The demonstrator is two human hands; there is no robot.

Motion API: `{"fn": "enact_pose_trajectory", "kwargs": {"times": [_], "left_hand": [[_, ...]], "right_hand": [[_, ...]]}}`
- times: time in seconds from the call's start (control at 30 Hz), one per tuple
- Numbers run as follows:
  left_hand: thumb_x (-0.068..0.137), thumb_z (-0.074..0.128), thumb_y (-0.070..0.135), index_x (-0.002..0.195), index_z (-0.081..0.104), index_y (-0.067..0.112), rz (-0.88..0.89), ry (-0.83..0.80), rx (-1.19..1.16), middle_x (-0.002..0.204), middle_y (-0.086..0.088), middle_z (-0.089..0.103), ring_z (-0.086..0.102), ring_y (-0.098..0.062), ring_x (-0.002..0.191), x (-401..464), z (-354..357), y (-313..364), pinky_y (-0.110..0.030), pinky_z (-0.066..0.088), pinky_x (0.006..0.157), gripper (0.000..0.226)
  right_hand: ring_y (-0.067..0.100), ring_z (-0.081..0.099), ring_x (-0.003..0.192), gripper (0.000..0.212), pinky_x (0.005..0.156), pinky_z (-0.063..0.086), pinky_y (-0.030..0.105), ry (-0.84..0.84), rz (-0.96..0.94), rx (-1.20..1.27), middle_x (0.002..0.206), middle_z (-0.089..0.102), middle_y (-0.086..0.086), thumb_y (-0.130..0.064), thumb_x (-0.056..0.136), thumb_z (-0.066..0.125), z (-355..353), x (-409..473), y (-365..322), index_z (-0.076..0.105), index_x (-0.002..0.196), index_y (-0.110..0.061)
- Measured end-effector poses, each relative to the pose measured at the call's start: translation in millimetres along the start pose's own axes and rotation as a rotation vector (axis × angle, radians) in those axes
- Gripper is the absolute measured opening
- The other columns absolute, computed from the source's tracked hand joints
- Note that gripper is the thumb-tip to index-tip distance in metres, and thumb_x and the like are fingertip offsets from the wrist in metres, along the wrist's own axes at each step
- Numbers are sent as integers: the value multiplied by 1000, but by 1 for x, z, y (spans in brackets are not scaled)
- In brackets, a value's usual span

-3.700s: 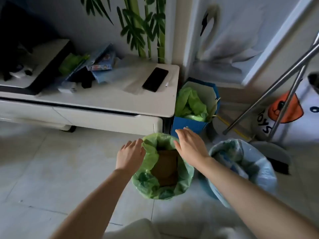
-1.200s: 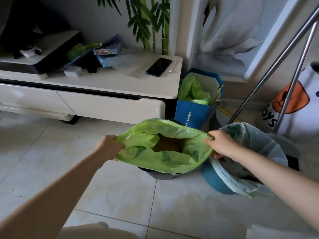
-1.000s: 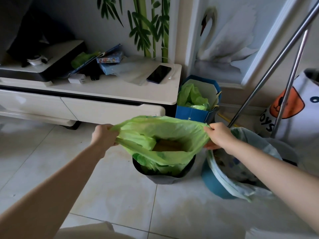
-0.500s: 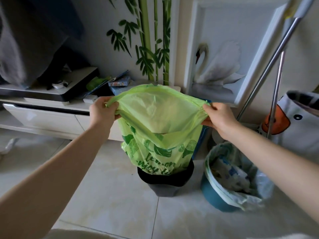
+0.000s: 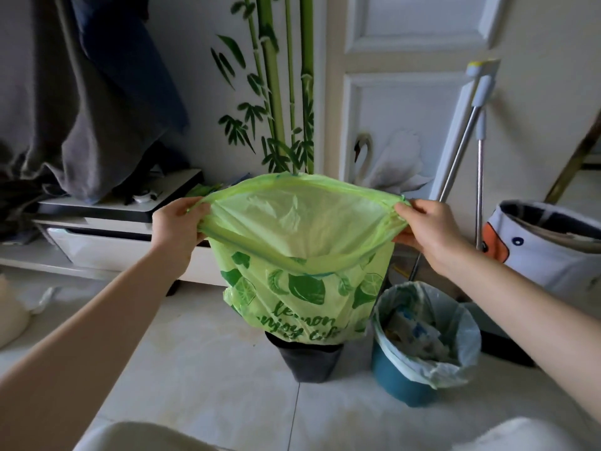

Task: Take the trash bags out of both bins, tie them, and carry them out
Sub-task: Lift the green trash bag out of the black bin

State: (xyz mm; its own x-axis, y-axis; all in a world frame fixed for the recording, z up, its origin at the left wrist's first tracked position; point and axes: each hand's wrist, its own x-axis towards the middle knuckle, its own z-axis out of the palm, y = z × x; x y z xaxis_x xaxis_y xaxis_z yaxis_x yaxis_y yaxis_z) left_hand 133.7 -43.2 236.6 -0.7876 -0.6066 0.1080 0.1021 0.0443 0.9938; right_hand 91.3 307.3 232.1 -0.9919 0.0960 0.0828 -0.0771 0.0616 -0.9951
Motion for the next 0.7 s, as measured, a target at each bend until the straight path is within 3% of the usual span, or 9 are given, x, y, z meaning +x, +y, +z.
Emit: {"fn": "enact_pose_trajectory", "kwargs": {"times": [0.1,0.23,0.37,0.43,0.5,0.7], "left_hand": [[86,66,10,88,68,12,-23,-47,-10,81,-5,63,61,-15,68,-20,-10,5,-23,56,53,4],[88,64,13,84,68,12,-74,-107,-14,79,-7,62,59,-14,65,-43,-29,-6,-17,55,52,6],[87,65,11,79,67,9,-152,-114,72,69,-6,56,50,-3,38,-62,-50,-33,-13,44,38,9],[84,68,9,84,69,6,-209,-95,133,69,-6,57,50,-3,37,-69,-61,-54,-13,43,38,3],[83,69,6,95,68,3,-271,-83,174,72,-6,58,53,-8,44,-76,-72,-79,-12,45,39,12],[87,62,-1,97,65,3,-472,-133,285,76,-13,62,63,-10,39,-98,-96,-149,-17,53,43,11]], "right_hand": [[26,68,74,14,66,59,40,22,-30,-46,84,69,13,-15,92,57,-12,-19,-10,66,81,-12],[21,64,61,13,59,58,35,37,-17,-82,76,66,12,-15,90,58,-26,-44,-10,65,80,-11],[9,60,40,12,46,55,23,67,30,-176,60,61,11,-12,88,60,-42,-63,13,65,83,-3],[7,59,37,13,41,51,19,51,100,-227,50,62,7,-11,89,59,-49,-72,34,65,81,-2],[8,58,35,13,39,50,18,22,186,-285,44,63,3,-9,89,58,-55,-82,60,65,80,-2],[16,62,40,13,43,48,21,-145,497,-573,53,70,8,-5,87,53,-58,-110,136,62,79,-6]]}}
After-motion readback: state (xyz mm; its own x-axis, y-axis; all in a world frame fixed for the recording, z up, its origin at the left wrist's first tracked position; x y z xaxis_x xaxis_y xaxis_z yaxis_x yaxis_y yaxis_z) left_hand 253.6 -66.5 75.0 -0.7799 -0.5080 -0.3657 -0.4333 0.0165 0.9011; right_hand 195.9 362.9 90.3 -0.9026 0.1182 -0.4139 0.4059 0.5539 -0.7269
